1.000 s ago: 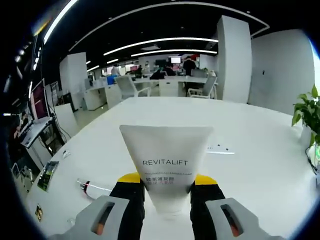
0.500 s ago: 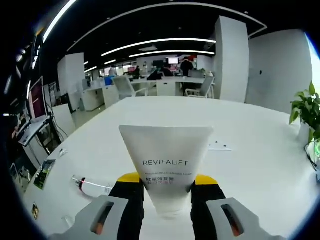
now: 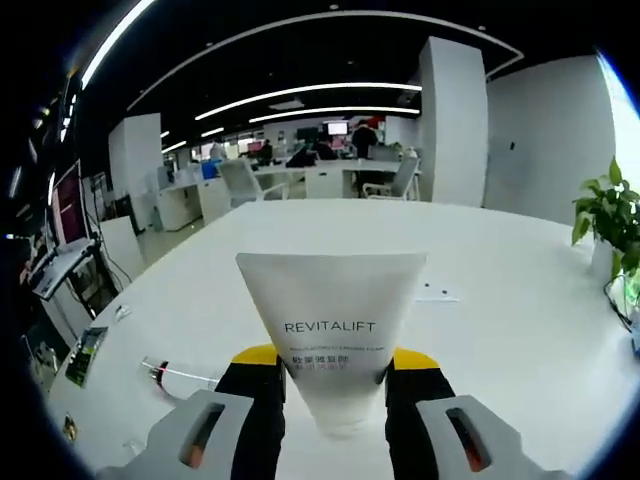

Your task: Arrange the skincare products in the storage area until every visible bottle or jar stands upright without overlapping.

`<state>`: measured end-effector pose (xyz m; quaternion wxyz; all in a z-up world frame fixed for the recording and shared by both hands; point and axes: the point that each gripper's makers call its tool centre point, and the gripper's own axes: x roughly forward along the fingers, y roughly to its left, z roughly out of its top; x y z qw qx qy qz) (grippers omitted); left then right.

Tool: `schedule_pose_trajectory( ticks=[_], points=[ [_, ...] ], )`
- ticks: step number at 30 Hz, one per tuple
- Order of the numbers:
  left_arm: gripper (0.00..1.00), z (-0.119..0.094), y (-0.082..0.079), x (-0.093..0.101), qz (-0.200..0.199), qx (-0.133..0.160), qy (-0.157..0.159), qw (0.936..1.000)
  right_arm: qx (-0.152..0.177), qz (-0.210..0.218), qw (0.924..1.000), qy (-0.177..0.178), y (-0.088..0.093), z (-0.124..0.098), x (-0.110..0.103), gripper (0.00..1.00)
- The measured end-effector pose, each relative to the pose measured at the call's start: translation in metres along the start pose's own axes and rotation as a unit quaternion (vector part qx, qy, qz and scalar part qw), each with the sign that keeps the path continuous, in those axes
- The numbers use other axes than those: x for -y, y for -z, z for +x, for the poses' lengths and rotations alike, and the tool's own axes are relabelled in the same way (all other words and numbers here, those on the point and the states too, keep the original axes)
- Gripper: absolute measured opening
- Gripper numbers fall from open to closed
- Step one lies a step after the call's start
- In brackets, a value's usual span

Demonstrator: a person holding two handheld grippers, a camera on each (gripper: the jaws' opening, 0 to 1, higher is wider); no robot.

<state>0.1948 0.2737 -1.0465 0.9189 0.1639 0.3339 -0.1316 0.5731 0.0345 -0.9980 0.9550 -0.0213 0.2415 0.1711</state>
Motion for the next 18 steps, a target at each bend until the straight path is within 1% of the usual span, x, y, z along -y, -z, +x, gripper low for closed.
schedule_pose_trajectory(
  ticks=[4,6,8,11,13,14,15,16,17,18],
  points=[
    [0.24,0.000,0.000,0.000,0.001,0.000,0.001,1.0000,0.011,0.000,0.9999,-0.005,-0.006,-0.005,0.000,0.35],
    [0.24,0.000,0.000,0.000,0.001,0.000,0.001,1.0000,0.011,0.019,0.9997,-0.013,-0.006,-0.007,-0.001,0.40],
    [0.24,0.000,0.000,0.001,0.001,0.000,0.002,1.0000,0.013,0.017,0.9997,-0.012,-0.006,-0.013,0.001,0.43],
    [0.24,0.000,-0.001,0.000,0.002,0.002,-0.001,1.0000,0.023,0.023,0.9995,0.000,-0.010,-0.032,0.006,0.47],
    [0.24,0.000,-0.001,0.000,0.001,0.003,-0.001,1.0000,0.051,0.025,0.9983,0.010,-0.025,-0.047,0.007,0.50],
    [0.24,0.000,-0.001,0.000,0.002,0.002,0.000,1.0000,0.071,-0.015,0.9974,0.005,-0.042,-0.060,0.000,0.51],
    [0.24,0.000,-0.001,0.002,0.004,0.002,0.003,1.0000,0.096,-0.055,0.9938,-0.006,-0.060,-0.070,-0.011,0.52],
    [0.23,0.001,0.000,0.003,0.006,0.000,0.006,1.0000,0.127,-0.089,0.9877,-0.022,-0.081,-0.083,-0.029,0.52],
    [0.23,0.001,0.000,0.004,0.008,-0.001,0.007,0.9999,0.144,-0.113,0.9823,-0.041,-0.094,-0.090,-0.043,0.52],
    [0.23,0.001,0.000,0.004,0.008,-0.001,0.007,0.9999,0.160,-0.132,0.9769,-0.050,-0.105,-0.095,-0.052,0.51]
  ],
)
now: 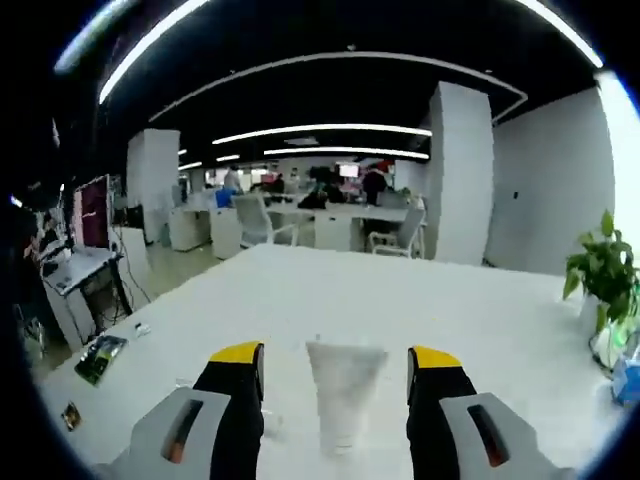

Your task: Arrange the skincare products in the storage area until every visible bottle or jar stands upright without overlapping.

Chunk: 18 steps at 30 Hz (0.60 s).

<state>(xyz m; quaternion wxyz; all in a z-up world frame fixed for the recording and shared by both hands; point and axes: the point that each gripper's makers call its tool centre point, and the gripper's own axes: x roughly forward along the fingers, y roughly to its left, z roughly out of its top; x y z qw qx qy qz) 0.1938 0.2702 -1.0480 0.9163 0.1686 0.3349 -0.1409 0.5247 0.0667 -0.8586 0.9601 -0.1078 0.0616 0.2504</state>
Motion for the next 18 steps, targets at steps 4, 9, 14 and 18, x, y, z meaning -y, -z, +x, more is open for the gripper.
schedule_pose_trajectory(
  ticks=[4,9,14,18],
  points=[
    [0.23,0.000,0.000,0.001,0.000,0.001,0.003,1.0000,-0.009,-0.028,0.9964,-0.080,-0.027,0.013,-0.037,0.51],
    [0.22,0.000,0.002,0.002,-0.001,-0.003,0.003,1.0000,0.002,-0.050,0.9922,-0.114,-0.067,0.026,-0.063,0.46],
    [0.22,0.001,0.003,0.002,0.000,-0.006,0.004,1.0000,-0.004,-0.118,0.9761,-0.182,-0.097,0.052,-0.108,0.48],
    [0.22,0.000,0.004,0.001,0.001,-0.007,0.002,1.0000,-0.010,-0.181,0.9552,-0.234,-0.107,0.068,-0.141,0.48]
  ],
)
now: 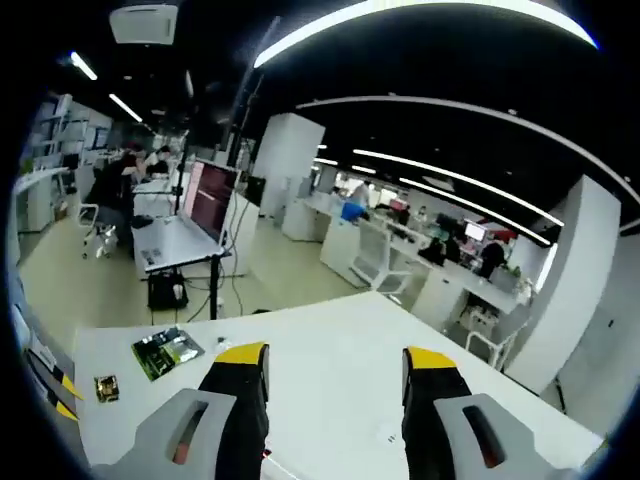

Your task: Arrange the skincare products in the storage area until every visible bottle or jar stands upright without overlapping.

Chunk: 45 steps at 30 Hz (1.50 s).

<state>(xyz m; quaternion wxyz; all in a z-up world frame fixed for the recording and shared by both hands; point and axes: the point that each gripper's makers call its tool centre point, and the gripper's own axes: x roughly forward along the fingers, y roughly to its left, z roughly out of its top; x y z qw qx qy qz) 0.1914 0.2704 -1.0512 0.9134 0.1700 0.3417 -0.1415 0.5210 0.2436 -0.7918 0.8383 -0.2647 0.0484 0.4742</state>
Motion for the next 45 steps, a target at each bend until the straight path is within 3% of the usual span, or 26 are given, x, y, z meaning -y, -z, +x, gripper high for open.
schedule_pose_trajectory(
  ticks=[2,6,9,12,14,15,16,17,19,20,24,27,29,33,34,37,38,40,45],
  points=[
    [0.22,0.000,0.000,0.000,0.000,-0.001,-0.001,1.0000,-0.005,-0.023,0.9994,-0.024,-0.007,0.009,-0.006,0.45],
    [0.22,0.001,0.001,-0.001,-0.001,-0.003,-0.001,1.0000,-0.021,-0.015,0.9976,-0.064,-0.023,0.029,-0.011,0.45],
    [0.22,0.001,0.001,-0.001,0.000,-0.004,-0.001,1.0000,-0.049,-0.035,0.9922,-0.109,-0.030,0.042,-0.018,0.46],
    [0.22,0.001,0.001,-0.001,0.000,-0.003,-0.002,1.0000,-0.090,-0.050,0.9829,-0.153,-0.019,0.057,-0.021,0.46],
    [0.22,0.001,0.001,-0.001,0.001,-0.003,-0.003,1.0000,-0.130,-0.065,0.9706,-0.191,0.007,0.068,-0.029,0.46],
    [0.22,0.001,0.001,-0.001,0.000,-0.004,-0.003,1.0000,-0.134,-0.070,0.9683,-0.199,0.011,0.070,-0.030,0.46],
    [0.22,0.001,0.001,-0.001,0.000,-0.004,-0.003,1.0000,-0.165,-0.078,0.9573,-0.224,0.031,0.071,-0.037,0.46],
    [0.22,0.001,0.001,-0.001,0.000,-0.004,-0.003,1.0000,-0.183,-0.084,0.9524,-0.229,0.043,0.073,-0.038,0.48],
    [0.22,0.001,0.002,-0.001,-0.001,-0.006,-0.002,1.0000,-0.210,-0.115,0.9356,-0.259,0.072,0.077,-0.047,0.49],
    [0.21,0.001,0.002,-0.001,0.000,-0.007,-0.002,1.0000,-0.241,-0.117,0.9222,-0.279,0.091,0.073,-0.055,0.50],
    [0.21,0.001,0.003,-0.001,-0.001,-0.008,-0.001,1.0000,-0.289,-0.165,0.8947,-0.298,0.136,0.073,-0.064,0.52],
    [0.21,0.001,0.004,-0.001,-0.003,-0.010,-0.001,0.9999,-0.324,-0.166,0.8741,-0.322,0.167,0.070,-0.076,0.56],
    [0.21,0.002,0.005,-0.001,-0.003,-0.012,-0.001,0.9999,-0.329,-0.180,0.8706,-0.318,0.176,0.073,-0.077,0.57],
    [0.21,0.002,0.006,0.000,-0.004,-0.014,0.002,0.9999,-0.352,-0.182,0.8560,-0.332,0.197,0.071,-0.085,0.56],
    [0.21,0.002,0.007,0.000,-0.005,-0.015,0.002,0.9999,-0.365,-0.181,0.8466,-0.343,0.205,0.067,-0.089,0.56],
    [0.21,0.004,0.011,0.000,-0.009,-0.025,0.005,0.9996,-0.375,-0.190,0.8347,-0.356,0.218,0.065,-0.096,0.58],
    [0.21,0.004,0.011,0.000,-0.007,-0.025,0.005,0.9997,-0.384,-0.200,0.8250,-0.364,0.226,0.063,-0.098,0.57],
    [0.21,0.003,0.010,0.000,-0.009,-0.022,0.005,0.9997,-0.392,-0.210,0.8139,-0.374,0.236,0.060,-0.102,0.56],
    [0.21,0.005,0.012,0.003,-0.009,-0.027,0.011,0.9995,-0.399,-0.218,0.8034,-0.384,0.255,0.060,-0.111,0.55]
  ],
)
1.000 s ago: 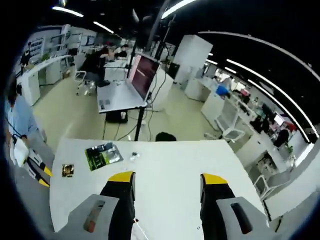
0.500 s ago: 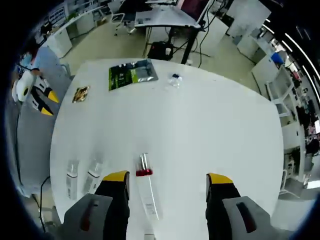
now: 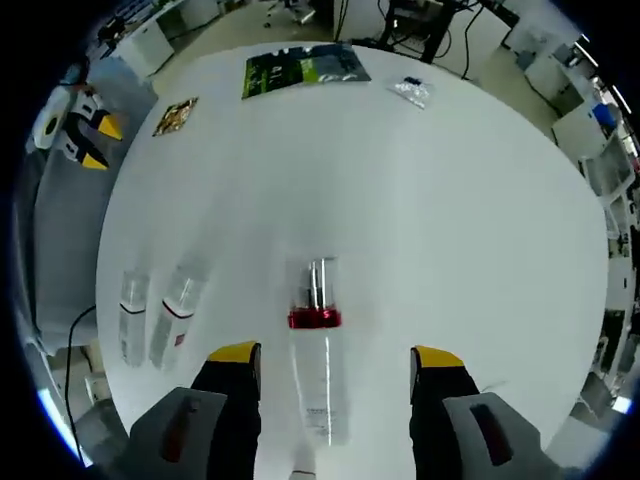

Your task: Arrange the skincare products in the storage area until every visible bottle or jar stands upright without overlapping.

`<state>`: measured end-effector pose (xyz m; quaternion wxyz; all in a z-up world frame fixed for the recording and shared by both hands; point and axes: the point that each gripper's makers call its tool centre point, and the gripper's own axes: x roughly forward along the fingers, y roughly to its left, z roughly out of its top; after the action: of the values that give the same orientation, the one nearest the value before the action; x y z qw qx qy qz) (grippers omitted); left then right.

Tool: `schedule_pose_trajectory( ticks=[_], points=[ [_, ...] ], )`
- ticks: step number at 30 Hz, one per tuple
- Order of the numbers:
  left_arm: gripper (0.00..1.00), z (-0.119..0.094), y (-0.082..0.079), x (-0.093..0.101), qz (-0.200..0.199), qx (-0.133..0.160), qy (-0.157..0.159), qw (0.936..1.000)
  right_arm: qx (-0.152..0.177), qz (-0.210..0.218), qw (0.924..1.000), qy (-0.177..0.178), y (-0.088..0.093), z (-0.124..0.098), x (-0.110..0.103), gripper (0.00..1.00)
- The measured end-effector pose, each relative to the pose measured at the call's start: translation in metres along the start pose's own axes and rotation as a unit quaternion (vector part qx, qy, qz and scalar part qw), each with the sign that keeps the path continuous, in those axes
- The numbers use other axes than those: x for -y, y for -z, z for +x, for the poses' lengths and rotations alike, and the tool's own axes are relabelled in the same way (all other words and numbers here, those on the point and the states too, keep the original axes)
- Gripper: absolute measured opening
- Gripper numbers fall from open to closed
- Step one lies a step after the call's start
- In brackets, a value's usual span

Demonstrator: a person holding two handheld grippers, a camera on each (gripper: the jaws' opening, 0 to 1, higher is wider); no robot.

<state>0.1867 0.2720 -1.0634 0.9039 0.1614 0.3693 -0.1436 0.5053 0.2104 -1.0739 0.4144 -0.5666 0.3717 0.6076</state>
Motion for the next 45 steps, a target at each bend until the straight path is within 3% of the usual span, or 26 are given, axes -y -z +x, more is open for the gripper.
schedule_pose_trajectory(
  ticks=[3,10,12,15,19,27,38,45],
  points=[
    [0.21,0.000,0.001,0.000,-0.002,-0.002,0.000,1.0000,-0.012,-0.002,0.9999,-0.005,0.007,0.011,-0.002,0.53],
    [0.19,0.002,0.005,0.003,-0.004,-0.012,0.009,0.9999,-0.029,-0.010,0.9990,-0.032,0.020,0.028,-0.013,0.37],
    [0.18,0.002,0.005,0.003,-0.005,-0.011,0.009,0.9999,-0.040,-0.019,0.9987,-0.024,0.026,0.033,-0.010,0.37],
    [0.18,0.002,0.005,0.003,-0.006,-0.013,0.008,0.9999,-0.031,-0.021,0.9990,-0.025,0.024,0.035,-0.010,0.36],
    [0.18,0.002,0.007,0.004,-0.006,-0.016,0.010,0.9998,-0.037,-0.036,0.9985,-0.014,0.023,0.036,-0.005,0.28],
    [0.18,0.002,0.008,0.003,-0.005,-0.019,0.010,0.9997,-0.039,0.002,0.9992,-0.010,0.023,0.037,-0.006,0.22],
    [0.18,0.002,0.007,0.003,-0.005,-0.018,0.008,0.9998,-0.015,0.009,0.9991,0.037,0.025,0.032,-0.002,0.20],
    [0.18,0.002,0.006,0.002,-0.004,-0.016,0.006,0.9998,0.032,0.049,0.9965,0.060,0.014,0.015,-0.004,0.20]
  ],
)
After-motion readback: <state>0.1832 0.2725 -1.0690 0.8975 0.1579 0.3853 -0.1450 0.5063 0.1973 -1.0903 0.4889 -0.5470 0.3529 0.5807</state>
